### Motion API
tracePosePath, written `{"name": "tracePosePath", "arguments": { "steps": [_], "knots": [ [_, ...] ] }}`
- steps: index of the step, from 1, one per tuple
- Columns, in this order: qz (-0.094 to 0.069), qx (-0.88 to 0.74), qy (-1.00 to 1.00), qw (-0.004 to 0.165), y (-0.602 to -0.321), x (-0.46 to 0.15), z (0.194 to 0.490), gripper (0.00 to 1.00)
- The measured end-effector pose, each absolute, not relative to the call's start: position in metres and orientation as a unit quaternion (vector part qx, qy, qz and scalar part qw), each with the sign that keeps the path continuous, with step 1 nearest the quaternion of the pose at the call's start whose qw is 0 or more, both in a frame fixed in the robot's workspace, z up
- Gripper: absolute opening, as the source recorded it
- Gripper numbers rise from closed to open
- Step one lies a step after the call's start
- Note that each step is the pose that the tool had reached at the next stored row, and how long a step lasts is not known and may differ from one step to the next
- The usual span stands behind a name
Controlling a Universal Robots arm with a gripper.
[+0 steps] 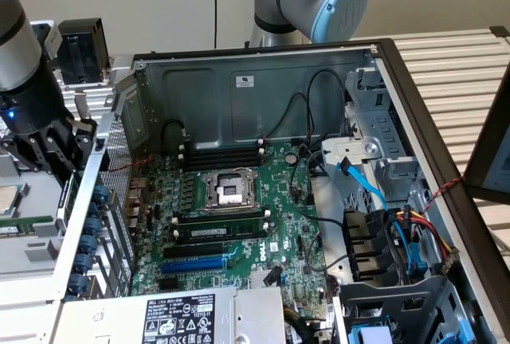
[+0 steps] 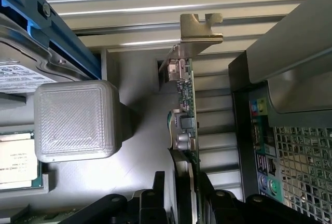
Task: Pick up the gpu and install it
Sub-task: 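Pick up the gpu and move the gpu toward the slot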
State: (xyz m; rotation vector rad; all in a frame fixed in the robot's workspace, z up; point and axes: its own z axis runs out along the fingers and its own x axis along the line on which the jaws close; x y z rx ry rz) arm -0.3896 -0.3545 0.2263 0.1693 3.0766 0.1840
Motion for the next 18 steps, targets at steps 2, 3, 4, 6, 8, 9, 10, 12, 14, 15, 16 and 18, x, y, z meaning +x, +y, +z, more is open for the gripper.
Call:
{"name": "tracePosePath", "arguments": {
  "steps": [2,3,4,6,8,9,10,12,14,15,16,18],
  "knots": [
    [0.061,0.055,0.996,0.027,-0.3545,-0.3895,0.2259,0.37],
    [0.062,0.055,0.996,0.027,-0.3545,-0.3893,0.2257,0.37],
    [0.062,0.055,0.996,0.027,-0.3546,-0.3892,0.2256,0.37],
    [0.063,0.055,0.996,0.026,-0.3552,-0.3892,0.2255,0.37],
    [0.063,0.055,0.996,0.023,-0.3555,-0.3892,0.2255,0.37],
    [0.063,0.055,0.996,0.022,-0.3558,-0.3893,0.2255,0.37],
    [0.064,0.055,0.996,0.021,-0.3559,-0.3893,0.2255,0.37],
    [0.064,0.055,0.996,0.021,-0.3562,-0.3891,0.2254,0.37],
    [0.064,0.055,0.996,0.021,-0.3565,-0.3888,0.2254,0.37],
    [0.064,0.055,0.996,0.021,-0.3567,-0.3884,0.2253,0.37],
    [0.064,0.055,0.996,0.021,-0.3567,-0.3881,0.2252,0.37],
    [0.064,0.055,0.996,0.021,-0.3568,-0.3878,0.2254,0.37]
  ]
}}
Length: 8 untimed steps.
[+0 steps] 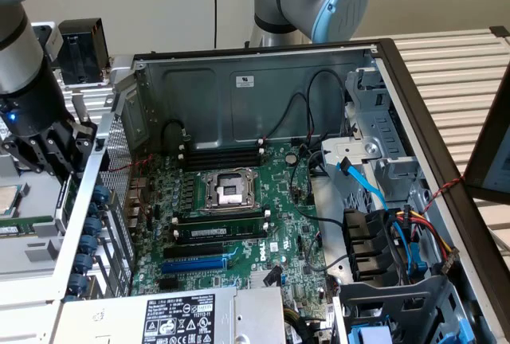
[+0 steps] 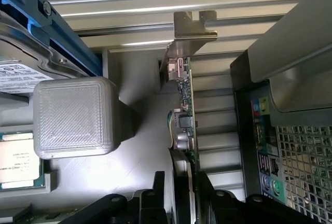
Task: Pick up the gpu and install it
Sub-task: 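Pick up the gpu and move the gpu toward the slot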
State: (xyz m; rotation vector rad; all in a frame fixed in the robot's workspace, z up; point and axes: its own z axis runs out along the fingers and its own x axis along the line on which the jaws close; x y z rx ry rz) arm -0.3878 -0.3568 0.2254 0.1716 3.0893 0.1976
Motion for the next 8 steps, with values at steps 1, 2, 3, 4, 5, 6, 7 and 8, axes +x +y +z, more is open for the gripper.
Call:
{"name": "tracePosePath", "arguments": {
  "steps": [1,2,3,4,5,6,7,8],
  "knots": [
    [0.064,0.055,0.996,0.021,-0.3568,-0.3877,0.2255,0.35],
    [0.064,0.055,0.996,0.020,-0.3568,-0.3878,0.2255,0.29],
    [0.064,0.055,0.996,0.020,-0.3568,-0.3877,0.2255,0.29],
    [0.064,0.055,0.996,0.020,-0.3569,-0.3877,0.2254,0.28],
    [0.064,0.055,0.996,0.020,-0.3569,-0.3877,0.2254,0.28],
    [0.064,0.055,0.996,0.019,-0.3569,-0.3877,0.2254,0.28],
    [0.064,0.055,0.996,0.019,-0.3569,-0.3877,0.2254,0.28],
    [0.064,0.055,0.996,0.019,-0.3568,-0.3877,0.2257,0.28]
  ]
}}
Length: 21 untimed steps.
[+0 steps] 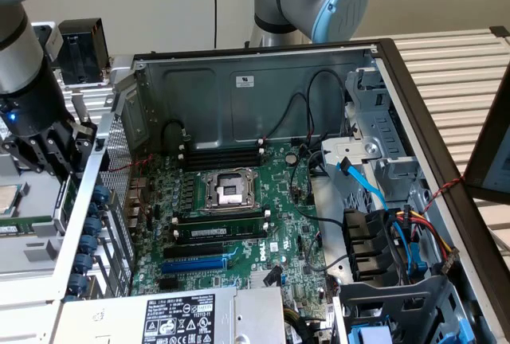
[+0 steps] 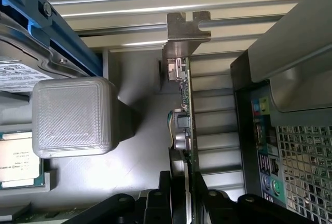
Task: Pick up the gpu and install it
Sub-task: 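Pick up the gpu and move the gpu toward the slot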
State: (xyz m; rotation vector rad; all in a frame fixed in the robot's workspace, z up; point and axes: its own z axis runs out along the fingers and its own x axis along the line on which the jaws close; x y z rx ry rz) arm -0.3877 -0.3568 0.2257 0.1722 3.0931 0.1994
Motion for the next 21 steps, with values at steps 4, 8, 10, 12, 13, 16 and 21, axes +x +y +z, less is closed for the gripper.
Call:
{"name": "tracePosePath", "arguments": {
  "steps": [4,8,10,12,13,16,21],
  "knots": [
    [0.064,0.056,0.996,0.019,-0.357,-0.388,0.239,0.28],
    [0.065,0.055,0.996,0.019,-0.357,-0.388,0.257,0.28],
    [0.065,0.055,0.996,0.019,-0.357,-0.388,0.266,0.28],
    [0.065,0.055,0.996,0.018,-0.357,-0.388,0.275,0.28],
    [0.065,0.055,0.996,0.019,-0.357,-0.388,0.279,0.28],
    [0.065,0.055,0.996,0.019,-0.357,-0.388,0.293,0.28],
    [0.065,0.055,0.996,0.019,-0.357,-0.388,0.316,0.28]
  ]
}}
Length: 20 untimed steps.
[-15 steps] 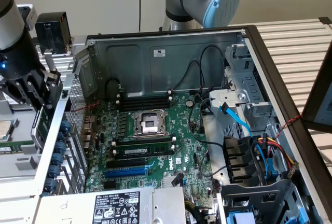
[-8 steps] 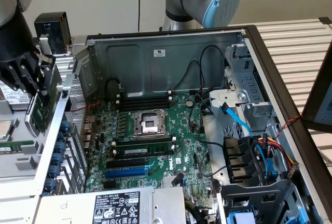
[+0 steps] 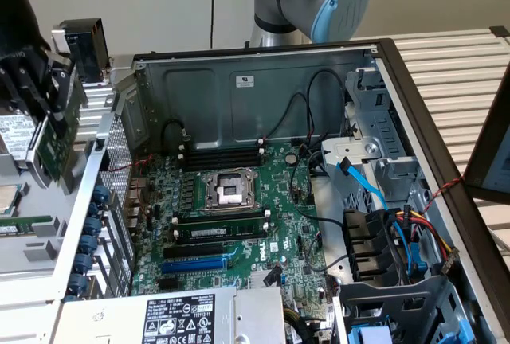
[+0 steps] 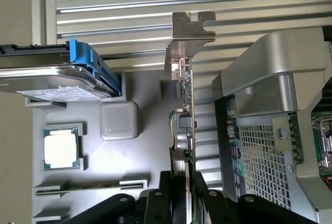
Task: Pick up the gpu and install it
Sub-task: 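Pick up the gpu and move the gpu toward the slot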
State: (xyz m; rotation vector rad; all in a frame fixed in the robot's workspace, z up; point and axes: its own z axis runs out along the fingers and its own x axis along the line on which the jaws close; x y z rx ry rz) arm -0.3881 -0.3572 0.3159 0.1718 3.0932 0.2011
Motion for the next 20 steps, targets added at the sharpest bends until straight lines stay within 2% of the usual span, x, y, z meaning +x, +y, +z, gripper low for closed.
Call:
{"name": "tracePosePath", "arguments": {
  "steps": [20],
  "knots": [
    [0.064,0.056,0.996,0.009,-0.376,-0.351,0.407,0.28]
  ]
}}
